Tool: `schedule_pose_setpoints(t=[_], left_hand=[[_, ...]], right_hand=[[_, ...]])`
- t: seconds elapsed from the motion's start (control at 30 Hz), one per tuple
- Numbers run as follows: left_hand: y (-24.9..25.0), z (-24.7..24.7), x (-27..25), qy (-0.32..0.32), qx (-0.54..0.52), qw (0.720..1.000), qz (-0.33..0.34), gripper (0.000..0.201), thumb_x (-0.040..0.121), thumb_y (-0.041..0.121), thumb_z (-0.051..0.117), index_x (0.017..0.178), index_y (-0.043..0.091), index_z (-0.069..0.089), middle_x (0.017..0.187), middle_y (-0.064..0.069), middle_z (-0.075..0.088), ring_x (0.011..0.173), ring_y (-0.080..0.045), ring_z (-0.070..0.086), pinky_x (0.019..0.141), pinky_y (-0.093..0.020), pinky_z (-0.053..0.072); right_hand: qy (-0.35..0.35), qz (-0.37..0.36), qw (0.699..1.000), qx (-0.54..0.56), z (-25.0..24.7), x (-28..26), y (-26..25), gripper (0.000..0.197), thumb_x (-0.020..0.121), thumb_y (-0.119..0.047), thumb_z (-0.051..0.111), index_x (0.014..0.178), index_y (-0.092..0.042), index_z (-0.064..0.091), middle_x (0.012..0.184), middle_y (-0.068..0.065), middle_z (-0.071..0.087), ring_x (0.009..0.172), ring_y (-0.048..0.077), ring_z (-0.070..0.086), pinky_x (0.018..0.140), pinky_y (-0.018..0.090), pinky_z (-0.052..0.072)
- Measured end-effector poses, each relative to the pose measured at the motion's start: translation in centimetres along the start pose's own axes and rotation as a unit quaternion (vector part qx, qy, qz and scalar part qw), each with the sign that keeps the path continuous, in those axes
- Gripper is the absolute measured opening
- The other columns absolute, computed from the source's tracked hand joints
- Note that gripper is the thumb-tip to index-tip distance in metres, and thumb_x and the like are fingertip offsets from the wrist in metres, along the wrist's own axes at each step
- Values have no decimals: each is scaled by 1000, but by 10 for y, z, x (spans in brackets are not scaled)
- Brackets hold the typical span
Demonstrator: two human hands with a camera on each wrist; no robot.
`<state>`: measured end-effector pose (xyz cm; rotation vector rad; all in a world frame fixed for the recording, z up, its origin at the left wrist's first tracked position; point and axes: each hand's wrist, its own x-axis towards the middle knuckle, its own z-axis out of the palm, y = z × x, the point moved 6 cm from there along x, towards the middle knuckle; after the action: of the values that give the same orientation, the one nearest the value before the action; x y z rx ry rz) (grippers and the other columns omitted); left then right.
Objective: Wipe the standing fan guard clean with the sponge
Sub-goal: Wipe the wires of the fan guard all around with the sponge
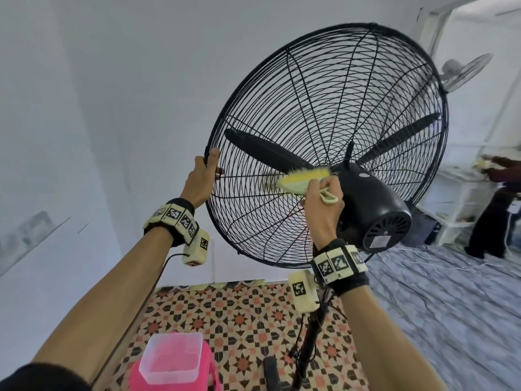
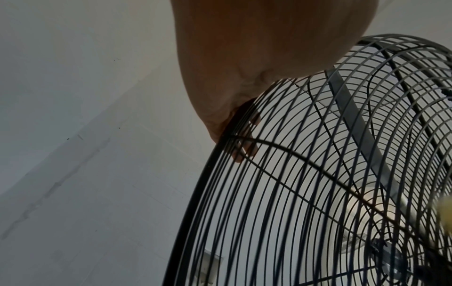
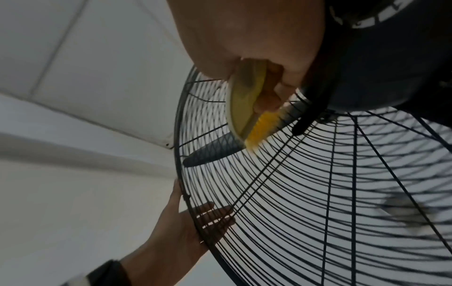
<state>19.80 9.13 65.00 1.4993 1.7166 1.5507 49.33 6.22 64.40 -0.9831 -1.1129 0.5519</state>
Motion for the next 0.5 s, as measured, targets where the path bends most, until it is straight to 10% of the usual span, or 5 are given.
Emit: schedule_pose_setpoints(t=[0.1, 0.17, 0.4, 0.5], left_hand=[[4, 3, -2, -6, 9, 1000, 2, 83, 93, 86, 17, 131, 17, 45, 116, 1, 70, 112, -26, 63, 101, -43, 40], [4, 3, -2, -4, 16, 1000, 2, 80, 97, 81, 16, 134, 16, 44, 120, -1, 69, 113, -26, 61, 97, -41, 38], [3, 0, -2, -6, 22, 1000, 2, 75, 100, 77, 17, 135, 16, 43, 118, 0, 66, 111, -24, 60, 97, -41, 39], [6, 1, -5, -6, 35, 999, 2, 78, 101, 74, 16, 139, 12, 41, 120, -4, 61, 105, -24, 57, 86, -38, 36]], right_hand=[[-45, 34, 997, -61, 8, 0, 5, 17, 85, -24, 51, 75, -21, 37, 72, 1, 48, 78, 25, 54, 67, 52, 55], [-107, 35, 984, -136, 13, 1, 7, 20, 90, -22, 52, 76, -20, 38, 77, 4, 51, 87, 26, 46, 72, 41, 46], [-114, -125, 943, -288, 19, 8, -15, 17, 96, -21, 56, 88, -12, 45, 75, 9, 58, 67, 30, 55, 55, 31, 34], [-212, -82, 879, -419, 31, -1, 10, 18, 97, -25, 58, 105, -9, 54, 98, 16, 62, 88, 33, 62, 68, 36, 49]])
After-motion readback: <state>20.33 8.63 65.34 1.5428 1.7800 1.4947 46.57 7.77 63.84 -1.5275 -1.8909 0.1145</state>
